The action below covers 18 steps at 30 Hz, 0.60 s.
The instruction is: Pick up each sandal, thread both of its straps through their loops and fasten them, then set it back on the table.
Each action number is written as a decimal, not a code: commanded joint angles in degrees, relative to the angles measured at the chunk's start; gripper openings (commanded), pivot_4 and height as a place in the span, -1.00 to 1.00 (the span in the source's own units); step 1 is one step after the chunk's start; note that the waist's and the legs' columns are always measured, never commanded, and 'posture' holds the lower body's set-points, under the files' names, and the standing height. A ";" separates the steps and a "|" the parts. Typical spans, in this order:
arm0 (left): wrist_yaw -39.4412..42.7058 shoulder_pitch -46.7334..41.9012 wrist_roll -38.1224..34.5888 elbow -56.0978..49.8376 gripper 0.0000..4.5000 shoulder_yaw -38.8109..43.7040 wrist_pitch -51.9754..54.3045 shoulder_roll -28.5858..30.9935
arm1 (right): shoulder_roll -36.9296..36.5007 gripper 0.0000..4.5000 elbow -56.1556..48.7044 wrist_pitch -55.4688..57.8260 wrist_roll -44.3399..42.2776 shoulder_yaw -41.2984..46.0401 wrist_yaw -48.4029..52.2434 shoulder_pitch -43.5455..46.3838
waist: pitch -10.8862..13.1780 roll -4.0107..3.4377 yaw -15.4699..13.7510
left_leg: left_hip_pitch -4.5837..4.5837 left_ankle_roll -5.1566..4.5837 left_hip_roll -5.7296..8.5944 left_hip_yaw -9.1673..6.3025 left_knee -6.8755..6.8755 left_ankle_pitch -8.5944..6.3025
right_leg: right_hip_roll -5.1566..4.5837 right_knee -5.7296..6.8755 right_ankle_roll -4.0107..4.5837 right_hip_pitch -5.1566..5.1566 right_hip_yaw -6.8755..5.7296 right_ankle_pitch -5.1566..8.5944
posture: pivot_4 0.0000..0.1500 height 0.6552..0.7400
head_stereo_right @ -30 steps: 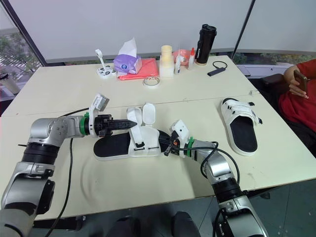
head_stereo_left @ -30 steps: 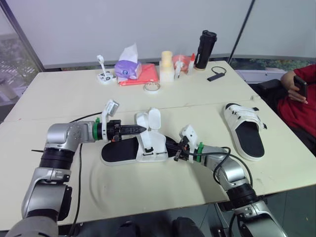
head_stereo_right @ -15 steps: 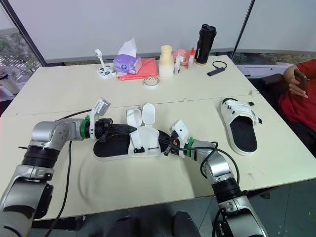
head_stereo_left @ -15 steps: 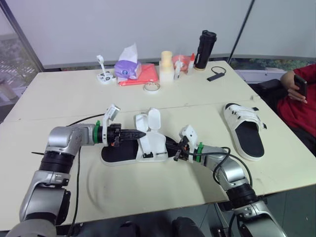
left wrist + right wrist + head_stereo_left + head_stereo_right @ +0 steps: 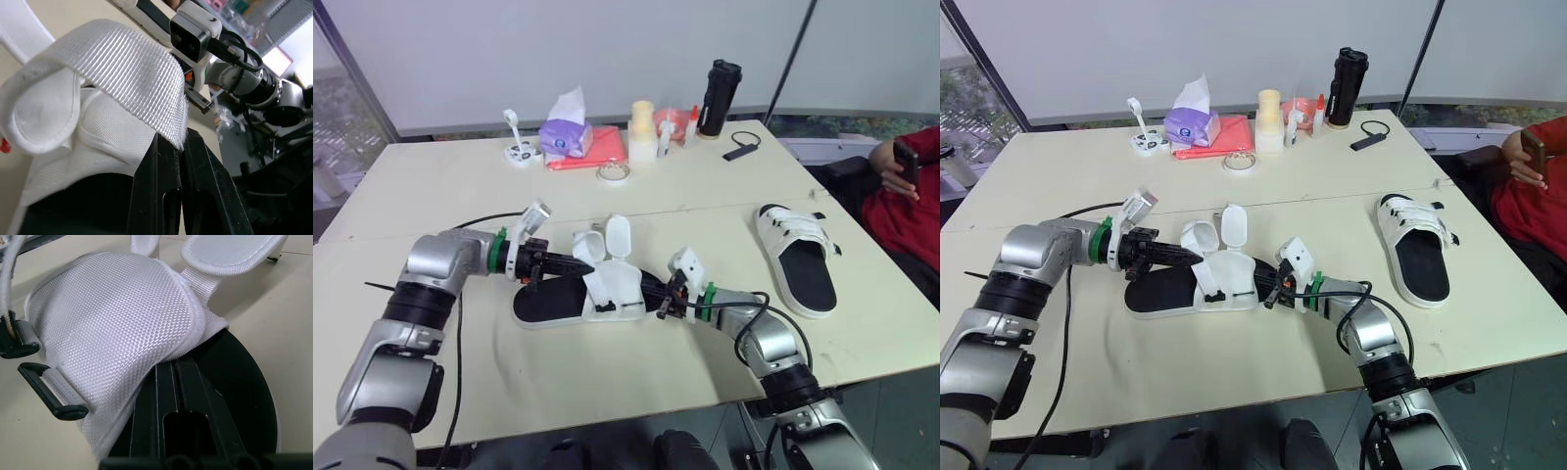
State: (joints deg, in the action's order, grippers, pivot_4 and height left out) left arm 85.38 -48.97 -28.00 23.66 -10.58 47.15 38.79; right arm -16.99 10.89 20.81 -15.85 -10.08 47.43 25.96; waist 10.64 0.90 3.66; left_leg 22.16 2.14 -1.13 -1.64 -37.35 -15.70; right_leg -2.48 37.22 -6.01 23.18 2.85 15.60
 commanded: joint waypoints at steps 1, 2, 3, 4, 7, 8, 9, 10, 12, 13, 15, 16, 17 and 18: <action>3.08 -2.34 1.69 0.92 -0.97 -0.91 -2.31 0.69 | 0.42 -1.00 2.59 1.39 1.76 -0.61 -1.65 -0.97 | 0.00 0.00 0.08 | 0.00 0.00 0.00 0.00 0.01 0.00 | 0.00 0.00 0.00 0.00 0.00 0.00 | 1.00 1.00; 3.78 -2.76 2.14 1.20 -0.97 -1.21 -2.79 0.67 | 0.44 -1.00 2.61 1.38 1.78 -0.59 -1.68 -0.98 | 0.00 0.00 0.11 | 0.00 0.00 0.00 0.00 0.01 0.00 | 0.00 0.00 0.00 0.01 0.00 0.00 | 1.00 1.00; 4.28 -3.05 2.51 1.45 -0.97 -1.40 -3.16 0.65 | 0.45 -1.00 2.61 1.38 1.79 -0.57 -1.70 -0.99 | 0.00 0.00 0.14 | 0.00 0.00 0.00 0.00 0.01 0.00 | 0.01 0.00 0.00 0.01 0.00 0.00 | 1.00 1.00; 4.77 -3.61 2.91 2.02 -0.97 -1.55 -3.56 0.60 | 0.46 -1.00 2.57 1.42 1.76 -0.55 -1.69 -1.02 | 0.00 0.00 0.15 | 0.01 0.00 0.00 0.00 0.01 0.00 | 0.01 0.00 0.00 0.01 0.00 0.00 | 1.00 1.00; 6.62 -5.81 3.56 4.27 -0.97 -2.55 -4.44 1.11 | 0.39 -1.00 2.44 1.51 1.74 -0.46 -1.72 -1.19 | 0.00 0.00 0.16 | 0.02 0.00 0.00 -0.01 0.01 0.00 | 0.02 0.00 0.00 0.02 0.00 0.00 | 1.00 1.00; 6.93 -5.77 2.52 3.65 -0.97 -4.06 -4.37 2.05 | 0.36 -1.00 2.41 1.49 1.75 -0.44 -1.76 -1.30 | 0.00 0.00 0.20 | 0.02 0.00 0.00 -0.01 0.01 0.00 | 0.02 0.00 0.00 0.02 0.00 0.00 | 1.00 1.00; 7.06 -5.67 1.66 3.15 -0.97 -5.22 -4.35 2.74 | 0.35 -1.00 2.40 1.49 1.76 -0.42 -1.79 -1.37 | 0.00 0.00 0.26 | 0.02 0.00 0.00 -0.01 0.01 0.00 | 0.02 0.00 0.00 0.03 0.00 0.00 | 1.00 1.00; 7.12 -5.45 1.01 2.58 -0.97 -6.74 -4.86 3.45 | 0.36 -1.00 2.37 1.51 1.74 -0.39 -1.82 -1.43 | 0.00 0.00 0.29 | 0.03 0.00 0.00 -0.01 0.02 0.00 | 0.02 0.00 0.00 0.03 0.01 0.00 | 1.00 1.00; 7.12 -5.89 0.90 3.06 -0.97 -8.41 -6.18 3.36 | 0.43 -1.00 2.36 1.56 1.71 -0.39 -1.84 -1.46 | 0.00 0.00 0.24 | 0.03 0.00 -0.01 -0.02 0.05 0.00 | 0.01 0.00 0.00 0.05 0.02 0.01 | 1.00 1.00; 7.12 -6.48 0.95 3.68 -0.97 -8.78 -6.63 2.93 | 0.46 -1.00 2.37 1.56 1.70 -0.37 -1.85 -1.46 | 0.00 0.00 0.17 | 0.03 0.00 0.00 -0.03 0.05 0.00 | 0.01 0.00 0.00 0.04 0.01 0.01 | 1.00 1.00; 7.12 -7.61 0.92 4.65 -0.97 -9.72 -7.83 2.13 | 0.51 -1.00 2.43 1.56 1.68 -0.35 -1.83 -1.47 | 0.00 0.00 0.11 | 0.03 0.00 0.00 -0.02 0.02 0.00 | 0.00 0.01 0.00 0.03 0.01 0.01 | 1.00 1.00; 7.12 -8.06 0.95 4.90 -0.97 -10.56 -8.64 1.68 | 0.53 -1.00 2.47 1.53 1.70 -0.38 -1.83 -1.51 | 0.00 0.00 0.08 | 0.03 0.00 0.01 -0.01 0.01 0.00 | -0.01 0.00 0.00 0.03 0.01 0.01 | 1.00 1.00; 7.12 -8.31 0.83 5.03 -0.97 -11.62 -9.56 1.53 | 0.62 -1.00 2.47 1.56 1.72 -0.42 -1.90 -1.52 | 0.00 0.00 0.05 | 0.04 0.00 0.02 -0.01 0.01 0.00 | -0.01 0.00 0.00 0.03 0.01 0.01 | 1.00 1.00; 7.12 -8.52 1.02 5.24 -0.97 -12.58 -10.65 1.25 | 0.69 -1.00 2.45 1.61 1.72 -0.42 -1.98 -1.54 | 0.00 0.00 0.05 | 0.04 0.00 0.02 -0.02 0.01 0.00 | -0.01 0.01 0.00 0.03 0.01 0.01 | 1.00 1.00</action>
State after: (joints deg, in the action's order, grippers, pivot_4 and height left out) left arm 92.07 -56.28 -26.71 29.26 -21.83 38.33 40.35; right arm -16.69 10.86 20.82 -15.87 -9.72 47.10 25.75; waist 10.63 0.90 3.71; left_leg 22.20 2.13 -1.10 -1.65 -37.34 -15.70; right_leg -2.49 37.23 -6.01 23.21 2.87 15.61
